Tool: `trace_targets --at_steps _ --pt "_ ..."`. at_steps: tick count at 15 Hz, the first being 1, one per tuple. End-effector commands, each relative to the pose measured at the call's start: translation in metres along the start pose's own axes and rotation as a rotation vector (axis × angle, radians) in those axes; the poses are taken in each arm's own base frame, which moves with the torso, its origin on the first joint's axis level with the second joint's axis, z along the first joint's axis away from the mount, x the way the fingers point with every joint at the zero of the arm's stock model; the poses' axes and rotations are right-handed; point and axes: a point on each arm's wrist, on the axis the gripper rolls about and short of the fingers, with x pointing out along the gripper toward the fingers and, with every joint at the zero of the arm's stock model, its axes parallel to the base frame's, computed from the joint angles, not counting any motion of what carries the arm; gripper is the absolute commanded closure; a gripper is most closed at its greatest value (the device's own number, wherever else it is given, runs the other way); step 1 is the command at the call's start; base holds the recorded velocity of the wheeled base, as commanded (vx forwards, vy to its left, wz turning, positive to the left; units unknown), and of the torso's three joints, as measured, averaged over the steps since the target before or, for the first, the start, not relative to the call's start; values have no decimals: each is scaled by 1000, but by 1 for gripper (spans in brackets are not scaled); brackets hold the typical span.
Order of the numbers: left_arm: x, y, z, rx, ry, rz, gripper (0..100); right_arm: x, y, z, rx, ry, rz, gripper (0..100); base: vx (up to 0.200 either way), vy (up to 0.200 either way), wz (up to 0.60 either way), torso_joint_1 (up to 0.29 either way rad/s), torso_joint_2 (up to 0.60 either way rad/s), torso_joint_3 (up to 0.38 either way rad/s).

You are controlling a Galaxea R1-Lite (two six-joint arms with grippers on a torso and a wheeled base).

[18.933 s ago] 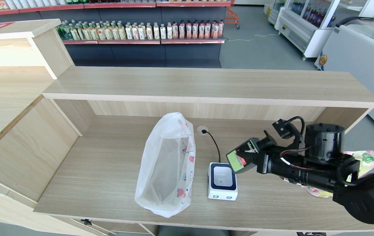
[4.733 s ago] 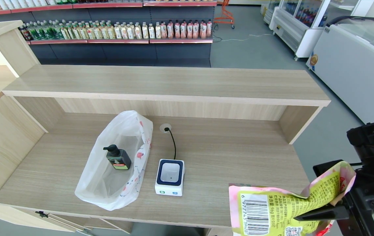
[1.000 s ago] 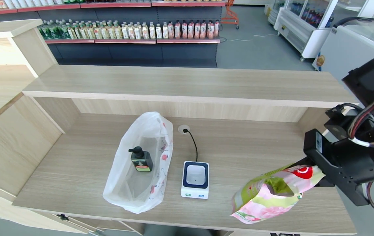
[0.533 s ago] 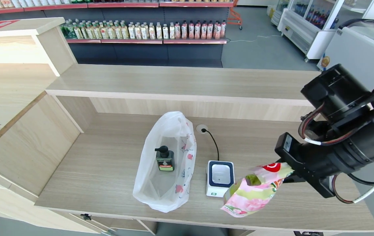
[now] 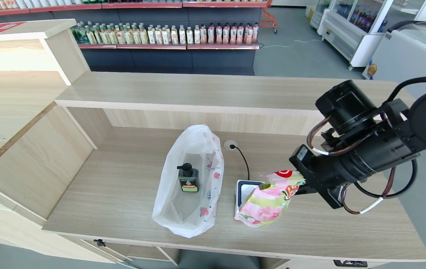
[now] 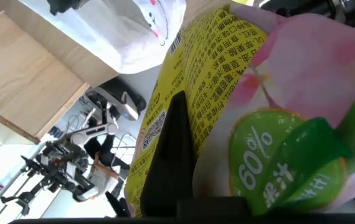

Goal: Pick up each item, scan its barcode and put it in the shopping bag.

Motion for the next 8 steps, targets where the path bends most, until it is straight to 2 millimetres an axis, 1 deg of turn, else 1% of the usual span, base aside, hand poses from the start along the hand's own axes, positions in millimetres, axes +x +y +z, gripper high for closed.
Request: trace_targets --at_steps 1,2,3,4,7,8 --pt "0 0 0 0 0 0 0 23 -7 14 38 8 -68 100 0 0 0 0 0 0" --pt "0 0 0 2 0 0 0 30 -12 18 52 9 -87 100 0 0 0 0 0 0" --pt "0 0 0 0 0 0 0 31 -12 21 58 12 -81 100 0 0 0 0 0 0" --pt "0 0 0 0 0 0 0 42 -17 31 80 30 -69 100 0 0 0 0 0 0" --pt "0 0 0 0 0 0 0 59 -22 43 109 60 -71 100 0 0 0 0 0 0" --pt "0 0 0 2 0 0 0 60 -22 44 109 67 -61 100 0 0 0 0 0 0"
